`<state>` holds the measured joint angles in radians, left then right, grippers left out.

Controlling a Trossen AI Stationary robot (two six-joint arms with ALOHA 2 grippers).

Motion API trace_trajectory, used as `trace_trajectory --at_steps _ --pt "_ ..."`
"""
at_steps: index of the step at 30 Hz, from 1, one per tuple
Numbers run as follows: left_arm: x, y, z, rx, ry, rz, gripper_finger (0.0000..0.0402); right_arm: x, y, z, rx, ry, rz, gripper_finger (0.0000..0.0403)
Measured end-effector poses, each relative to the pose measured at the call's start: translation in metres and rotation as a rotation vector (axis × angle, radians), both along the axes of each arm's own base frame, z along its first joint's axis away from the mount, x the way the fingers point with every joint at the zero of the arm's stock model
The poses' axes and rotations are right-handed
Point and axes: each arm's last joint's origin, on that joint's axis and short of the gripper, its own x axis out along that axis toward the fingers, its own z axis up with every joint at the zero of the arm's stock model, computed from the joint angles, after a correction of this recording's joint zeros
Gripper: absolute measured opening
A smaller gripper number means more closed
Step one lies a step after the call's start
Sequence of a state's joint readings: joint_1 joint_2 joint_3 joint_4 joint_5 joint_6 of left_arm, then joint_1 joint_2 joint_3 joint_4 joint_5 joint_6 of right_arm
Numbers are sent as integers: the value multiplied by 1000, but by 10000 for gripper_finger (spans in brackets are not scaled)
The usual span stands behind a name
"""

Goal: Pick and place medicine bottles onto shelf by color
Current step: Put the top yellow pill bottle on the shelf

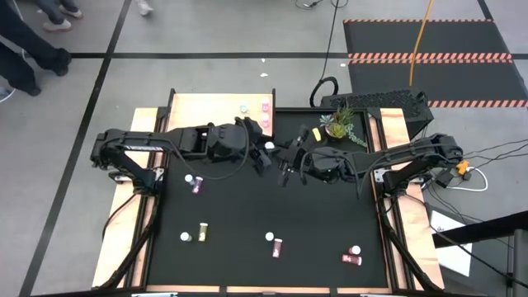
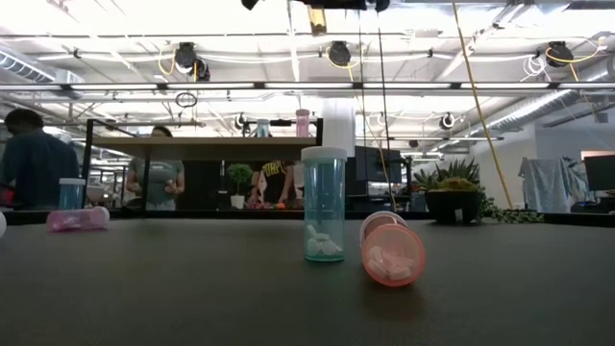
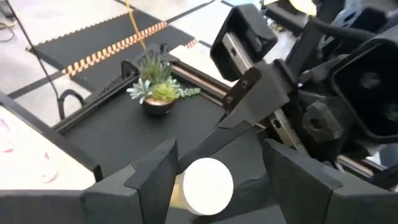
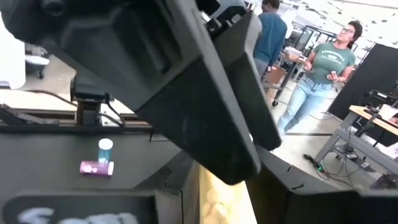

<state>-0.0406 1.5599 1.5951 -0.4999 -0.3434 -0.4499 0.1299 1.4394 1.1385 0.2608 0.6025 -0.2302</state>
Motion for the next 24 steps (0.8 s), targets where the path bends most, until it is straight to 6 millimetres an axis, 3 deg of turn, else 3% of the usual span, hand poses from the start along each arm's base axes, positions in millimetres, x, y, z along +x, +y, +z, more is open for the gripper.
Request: trace_trajectory --at_steps 17,24 --pt "-4 4 -7 23 81 5 237 0 -3 -1 -32 26 -5 105" --pt "-4 7 -7 28 87 14 184 0 -8 -1 -40 29 -19 105"
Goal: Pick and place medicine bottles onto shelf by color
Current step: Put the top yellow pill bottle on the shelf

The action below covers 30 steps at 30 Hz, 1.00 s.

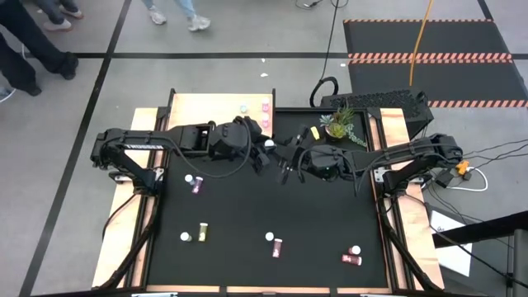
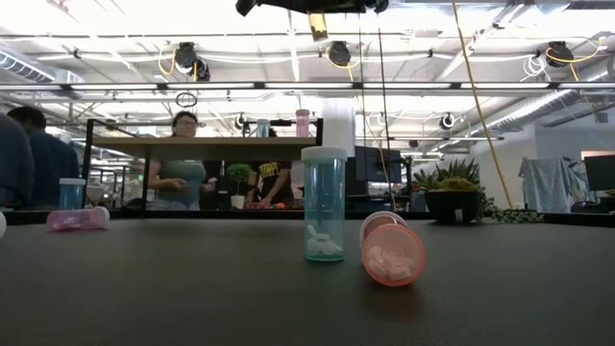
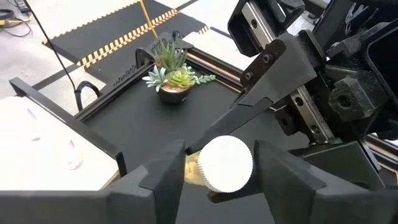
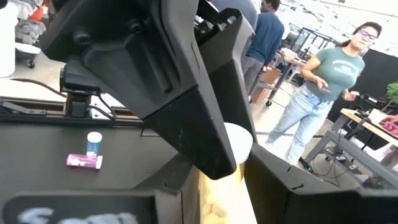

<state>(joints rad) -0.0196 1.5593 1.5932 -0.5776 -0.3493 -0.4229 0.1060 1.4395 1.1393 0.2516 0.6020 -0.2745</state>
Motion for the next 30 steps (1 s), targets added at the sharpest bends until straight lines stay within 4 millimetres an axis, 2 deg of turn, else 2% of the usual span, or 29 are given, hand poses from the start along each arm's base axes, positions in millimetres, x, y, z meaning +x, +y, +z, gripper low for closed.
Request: trace_trajectory --at_steps 7,30 --pt "0 3 0 6 3 5 140 0 -1 0 0 -2 -5 105" --pt "2 4 4 60 -21 -51 136 -1 -3 3 24 -31 -18 105"
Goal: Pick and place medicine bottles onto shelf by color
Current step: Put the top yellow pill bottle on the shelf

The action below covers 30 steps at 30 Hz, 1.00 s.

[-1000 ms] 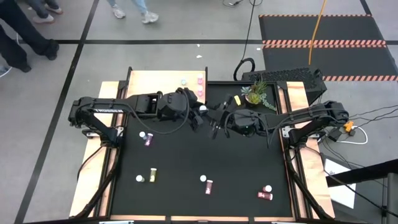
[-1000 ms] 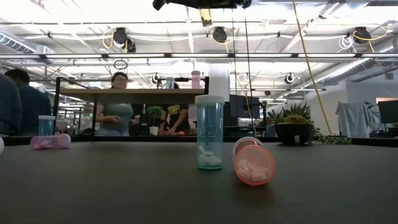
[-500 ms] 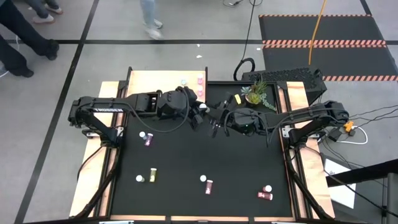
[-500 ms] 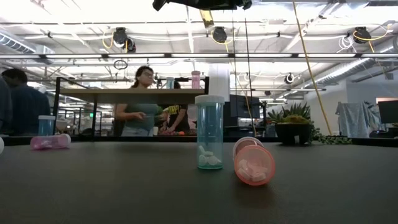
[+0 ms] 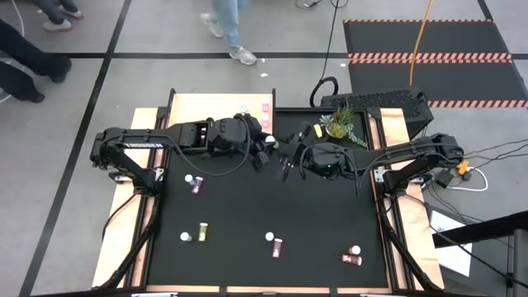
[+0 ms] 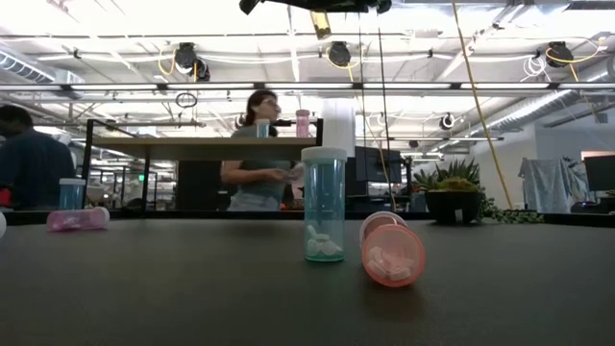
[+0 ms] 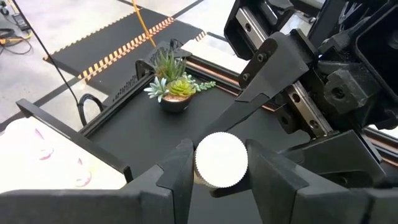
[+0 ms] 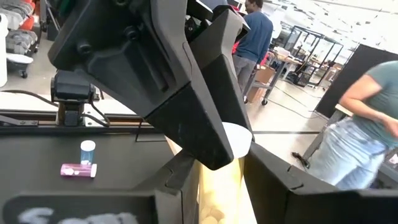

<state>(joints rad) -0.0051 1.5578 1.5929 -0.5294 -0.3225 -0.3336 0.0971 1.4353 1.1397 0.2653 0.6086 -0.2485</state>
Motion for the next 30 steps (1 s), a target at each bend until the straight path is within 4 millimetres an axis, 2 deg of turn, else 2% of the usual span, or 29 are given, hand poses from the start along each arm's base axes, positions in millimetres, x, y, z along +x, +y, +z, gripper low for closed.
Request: trace_trajectory --at_steps 30 --pt "0 0 0 -8 -7 7 136 1 -1 0 9 -16 -1 105"
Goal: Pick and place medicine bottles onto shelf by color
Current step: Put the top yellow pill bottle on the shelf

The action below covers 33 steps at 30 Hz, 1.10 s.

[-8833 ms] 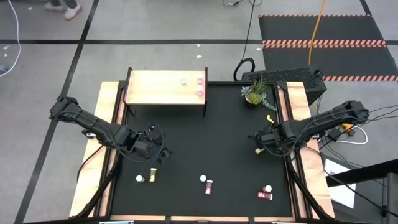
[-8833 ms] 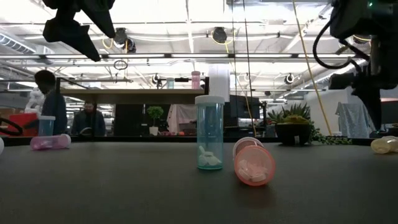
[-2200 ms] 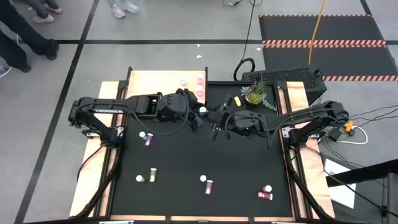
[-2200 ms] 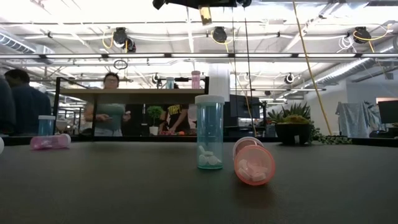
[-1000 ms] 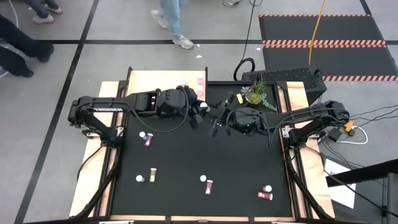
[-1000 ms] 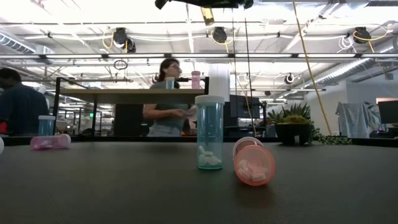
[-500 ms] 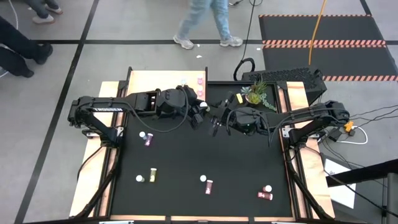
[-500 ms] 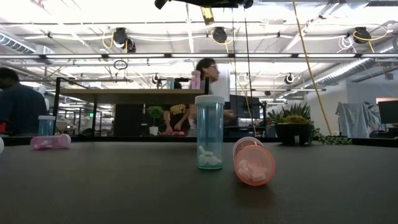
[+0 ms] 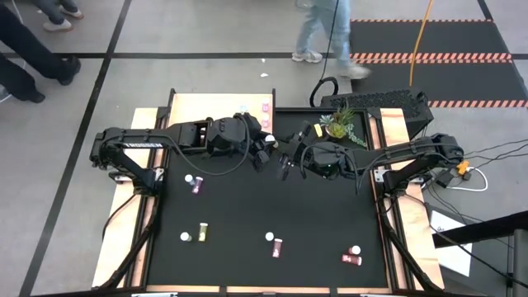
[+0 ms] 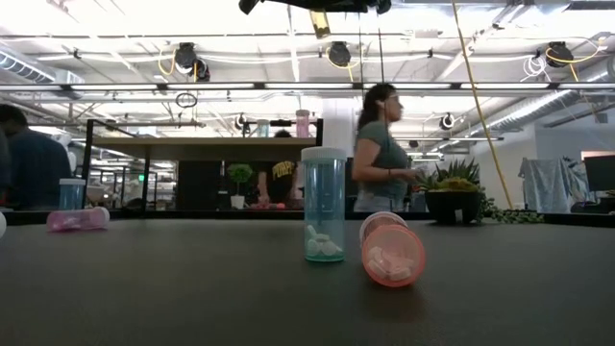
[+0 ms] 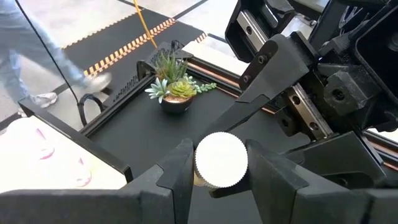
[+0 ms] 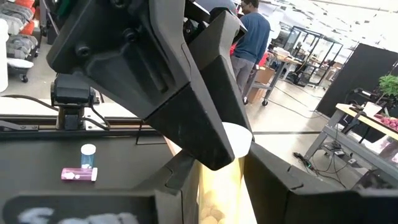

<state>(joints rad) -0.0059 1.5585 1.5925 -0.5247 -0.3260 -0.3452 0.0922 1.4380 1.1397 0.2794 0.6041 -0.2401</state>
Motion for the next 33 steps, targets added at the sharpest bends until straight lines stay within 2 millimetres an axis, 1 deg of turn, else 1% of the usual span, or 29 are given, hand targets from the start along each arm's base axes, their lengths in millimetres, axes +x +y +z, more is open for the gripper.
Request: trace_trajectory --at_steps 33 --pt "0 -1 0 -18 -9 22 136 -1 0 2 -15 -2 5 105"
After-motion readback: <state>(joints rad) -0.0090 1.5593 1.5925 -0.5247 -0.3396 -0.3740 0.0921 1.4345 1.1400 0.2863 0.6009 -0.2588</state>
